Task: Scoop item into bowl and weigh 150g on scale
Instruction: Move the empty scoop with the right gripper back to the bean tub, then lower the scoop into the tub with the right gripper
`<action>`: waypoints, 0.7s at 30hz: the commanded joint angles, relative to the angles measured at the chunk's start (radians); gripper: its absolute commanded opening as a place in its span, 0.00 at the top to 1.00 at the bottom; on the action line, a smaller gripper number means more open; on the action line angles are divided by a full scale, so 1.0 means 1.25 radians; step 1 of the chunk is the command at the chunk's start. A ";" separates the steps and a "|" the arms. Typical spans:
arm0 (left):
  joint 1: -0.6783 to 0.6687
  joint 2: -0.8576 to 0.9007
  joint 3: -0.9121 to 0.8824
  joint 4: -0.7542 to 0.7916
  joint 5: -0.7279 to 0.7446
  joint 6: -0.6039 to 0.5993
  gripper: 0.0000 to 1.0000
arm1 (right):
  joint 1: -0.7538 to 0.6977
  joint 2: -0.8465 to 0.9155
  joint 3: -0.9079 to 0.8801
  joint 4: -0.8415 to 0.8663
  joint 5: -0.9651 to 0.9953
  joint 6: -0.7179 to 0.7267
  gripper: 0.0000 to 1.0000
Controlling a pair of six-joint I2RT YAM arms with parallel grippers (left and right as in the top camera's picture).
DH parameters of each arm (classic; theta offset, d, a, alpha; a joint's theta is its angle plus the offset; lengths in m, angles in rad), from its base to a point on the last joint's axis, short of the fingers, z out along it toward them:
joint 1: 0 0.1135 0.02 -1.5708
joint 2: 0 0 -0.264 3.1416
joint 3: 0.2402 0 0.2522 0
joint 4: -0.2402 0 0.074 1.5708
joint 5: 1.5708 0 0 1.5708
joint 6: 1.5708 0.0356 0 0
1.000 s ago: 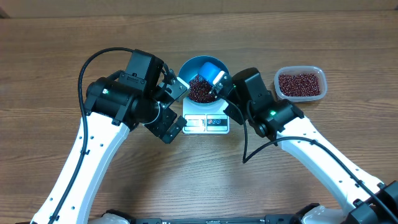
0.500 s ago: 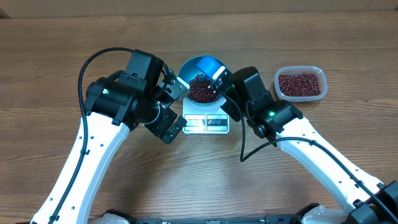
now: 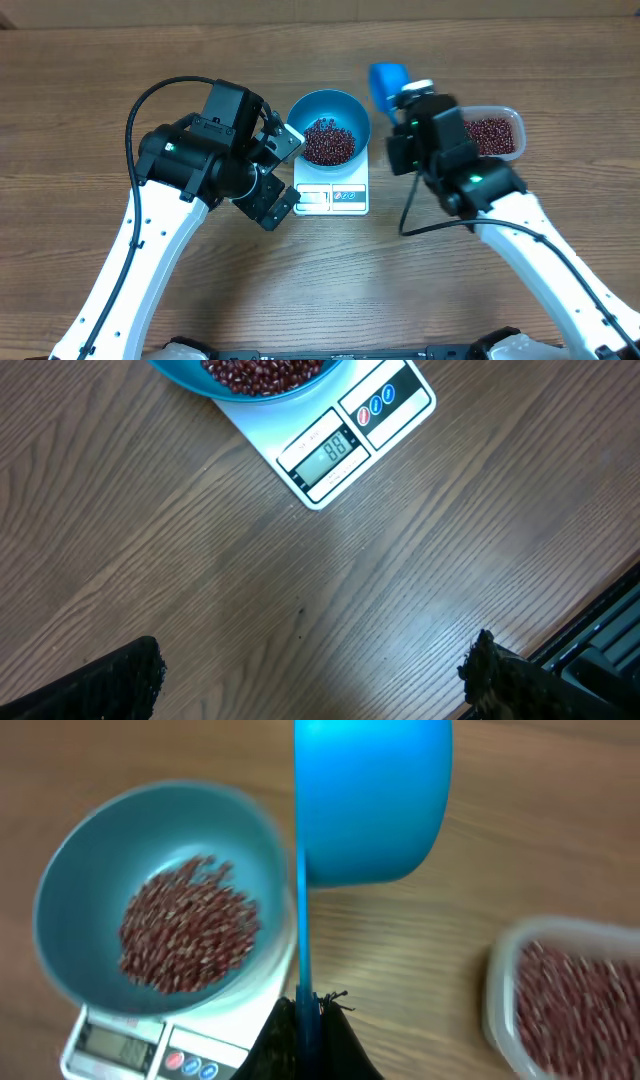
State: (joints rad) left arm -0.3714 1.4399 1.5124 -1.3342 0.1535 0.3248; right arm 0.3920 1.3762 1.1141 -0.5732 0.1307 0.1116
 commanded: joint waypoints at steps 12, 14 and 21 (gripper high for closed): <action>0.004 -0.011 -0.004 0.002 0.013 0.018 0.01 | -0.185 -0.056 0.027 -0.197 0.091 0.046 0.96; 0.004 -0.011 -0.004 0.002 0.013 0.018 0.00 | -0.189 -0.056 0.027 -0.212 0.139 0.034 0.96; 0.004 -0.011 -0.004 0.002 0.013 0.018 0.01 | -0.190 -0.050 0.026 -0.259 0.265 0.024 0.96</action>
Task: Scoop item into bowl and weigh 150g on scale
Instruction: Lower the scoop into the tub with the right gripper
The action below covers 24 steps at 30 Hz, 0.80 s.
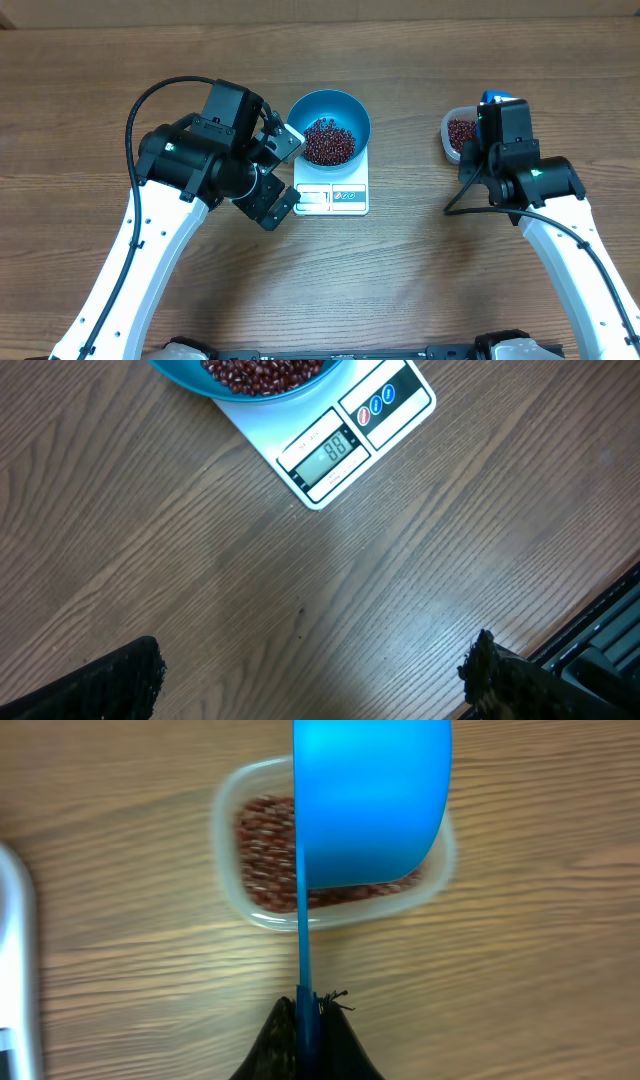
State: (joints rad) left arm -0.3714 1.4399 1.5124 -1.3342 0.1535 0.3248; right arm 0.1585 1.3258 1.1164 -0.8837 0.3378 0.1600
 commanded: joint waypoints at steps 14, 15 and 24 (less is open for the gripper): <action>0.004 -0.011 -0.004 0.002 0.013 0.018 0.00 | -0.003 0.104 0.023 0.014 0.150 -0.067 0.96; 0.004 -0.011 -0.004 0.003 0.013 0.018 0.00 | -0.003 0.116 0.023 0.014 0.158 -0.067 0.96; 0.004 -0.011 -0.004 0.002 0.013 0.018 0.00 | -0.003 0.173 0.023 0.012 0.232 -0.066 0.96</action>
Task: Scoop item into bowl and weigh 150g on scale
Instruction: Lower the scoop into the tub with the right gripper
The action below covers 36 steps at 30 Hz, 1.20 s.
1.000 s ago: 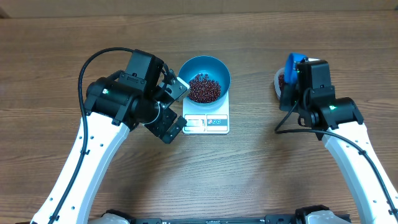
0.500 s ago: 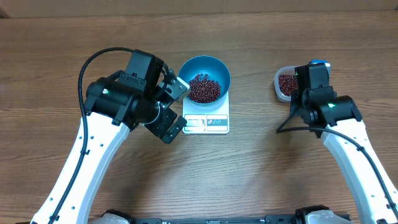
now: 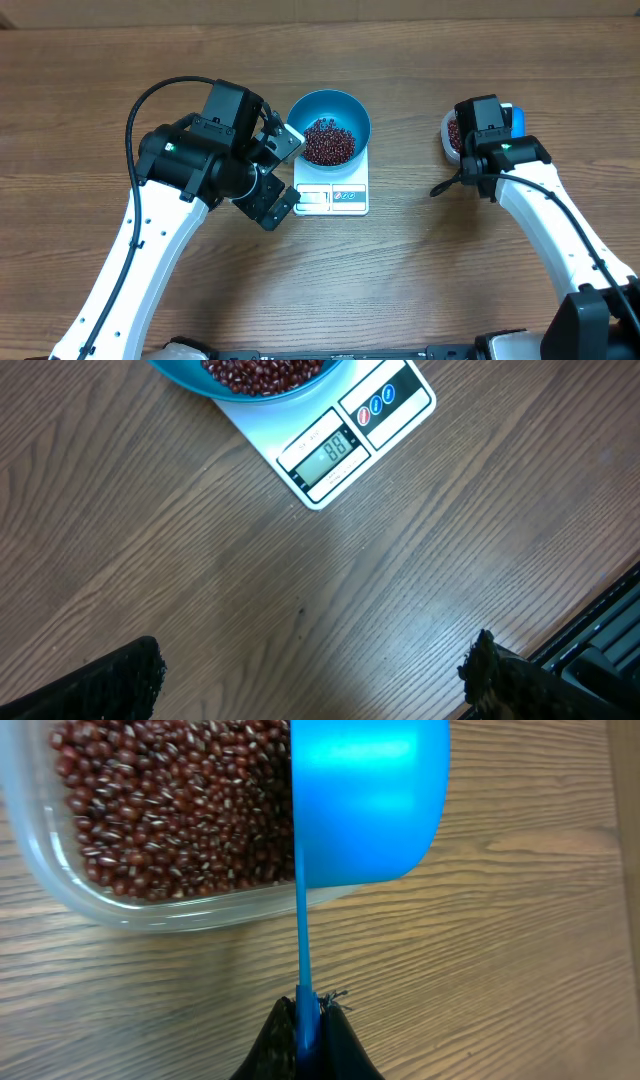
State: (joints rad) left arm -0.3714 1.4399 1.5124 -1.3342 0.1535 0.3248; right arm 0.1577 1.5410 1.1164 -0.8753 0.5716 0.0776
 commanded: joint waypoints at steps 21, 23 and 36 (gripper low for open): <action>0.004 -0.011 -0.004 0.002 0.013 0.018 0.00 | -0.002 0.046 0.005 0.011 -0.044 -0.007 0.96; 0.004 -0.011 -0.004 0.002 0.013 0.018 0.00 | -0.002 0.049 0.005 0.012 -0.058 -0.008 0.96; 0.004 -0.011 -0.004 0.002 0.013 0.018 0.00 | -0.001 0.116 0.005 0.007 -0.136 -0.025 0.96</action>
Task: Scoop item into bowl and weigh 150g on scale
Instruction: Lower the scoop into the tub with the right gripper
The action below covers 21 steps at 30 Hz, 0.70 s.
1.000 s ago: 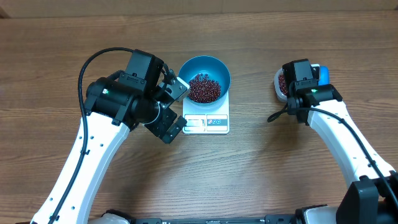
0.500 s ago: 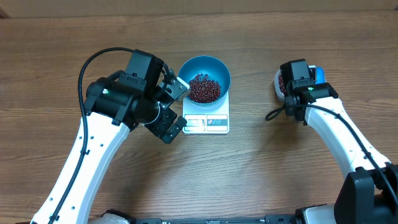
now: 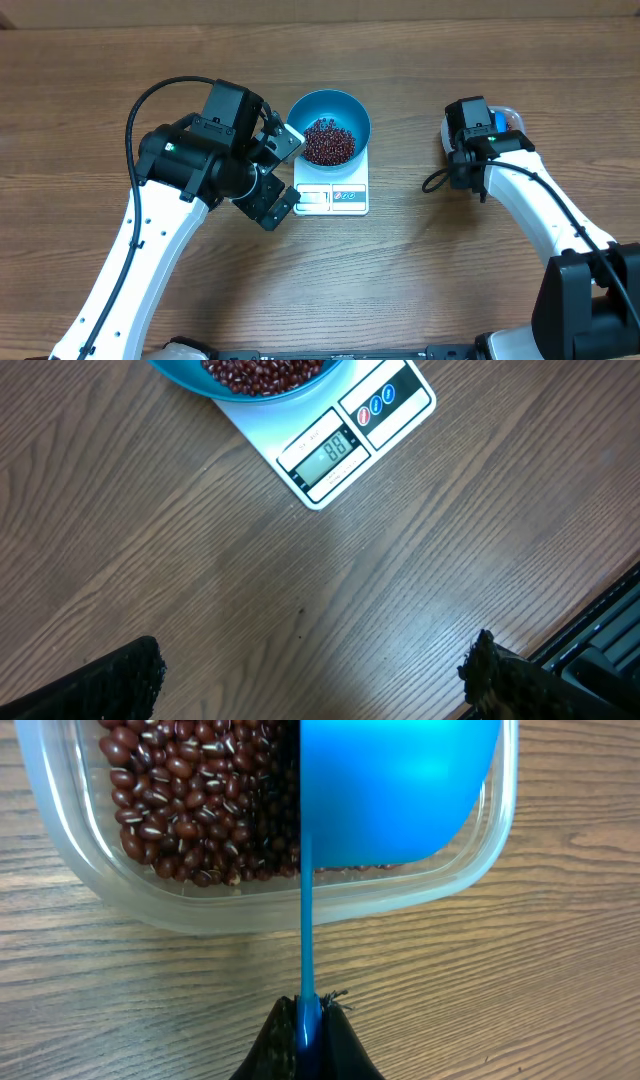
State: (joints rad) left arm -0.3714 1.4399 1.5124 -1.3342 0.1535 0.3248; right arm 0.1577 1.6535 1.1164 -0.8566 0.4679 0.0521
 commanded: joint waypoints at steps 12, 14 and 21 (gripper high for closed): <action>0.004 -0.011 -0.004 0.002 0.013 0.018 0.01 | -0.002 0.029 0.005 -0.002 -0.176 -0.023 0.96; 0.004 -0.011 -0.004 0.002 0.013 0.018 0.01 | -0.002 0.029 0.005 0.002 -0.197 -0.023 0.96; 0.004 -0.011 -0.004 0.002 0.013 0.018 0.00 | -0.002 0.028 0.005 0.014 -0.224 -0.022 0.96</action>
State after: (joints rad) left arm -0.3714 1.4399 1.5120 -1.3342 0.1535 0.3248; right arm 0.1574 1.6600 1.1168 -0.8383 0.2489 0.0372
